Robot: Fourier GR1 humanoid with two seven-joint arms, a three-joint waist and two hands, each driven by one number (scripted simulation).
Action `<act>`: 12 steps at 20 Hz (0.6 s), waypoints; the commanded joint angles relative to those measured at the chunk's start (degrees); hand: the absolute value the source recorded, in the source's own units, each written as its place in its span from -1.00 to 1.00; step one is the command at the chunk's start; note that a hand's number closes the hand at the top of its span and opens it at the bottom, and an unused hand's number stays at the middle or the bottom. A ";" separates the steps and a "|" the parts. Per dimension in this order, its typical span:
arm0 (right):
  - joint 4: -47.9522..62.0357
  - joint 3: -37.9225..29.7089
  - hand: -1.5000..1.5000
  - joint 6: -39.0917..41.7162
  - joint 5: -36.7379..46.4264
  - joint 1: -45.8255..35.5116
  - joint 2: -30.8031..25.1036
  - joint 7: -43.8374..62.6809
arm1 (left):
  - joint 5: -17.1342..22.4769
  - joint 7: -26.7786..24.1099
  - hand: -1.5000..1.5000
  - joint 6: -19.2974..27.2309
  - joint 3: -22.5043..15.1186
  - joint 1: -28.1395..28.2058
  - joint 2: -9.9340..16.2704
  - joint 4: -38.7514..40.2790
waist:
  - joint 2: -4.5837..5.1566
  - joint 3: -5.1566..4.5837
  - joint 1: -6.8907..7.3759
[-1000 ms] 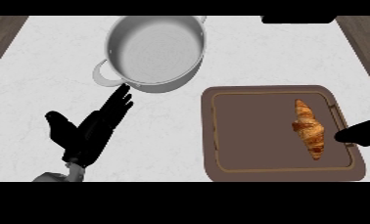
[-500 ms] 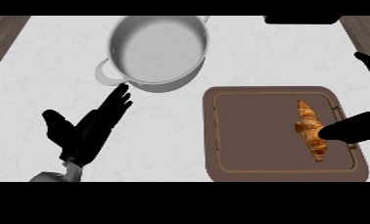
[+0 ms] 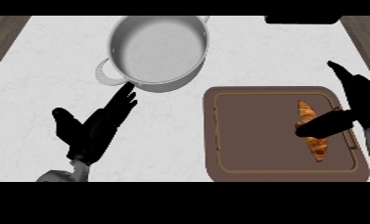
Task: Pick the croissant from the tray and place it in the pot
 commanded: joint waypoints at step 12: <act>2.34 0.95 -1.00 4.31 8.86 3.80 3.73 8.15 | -0.45 1.25 0.00 -2.73 2.32 0.53 -1.07 -0.52 | -0.08 0.02 -0.36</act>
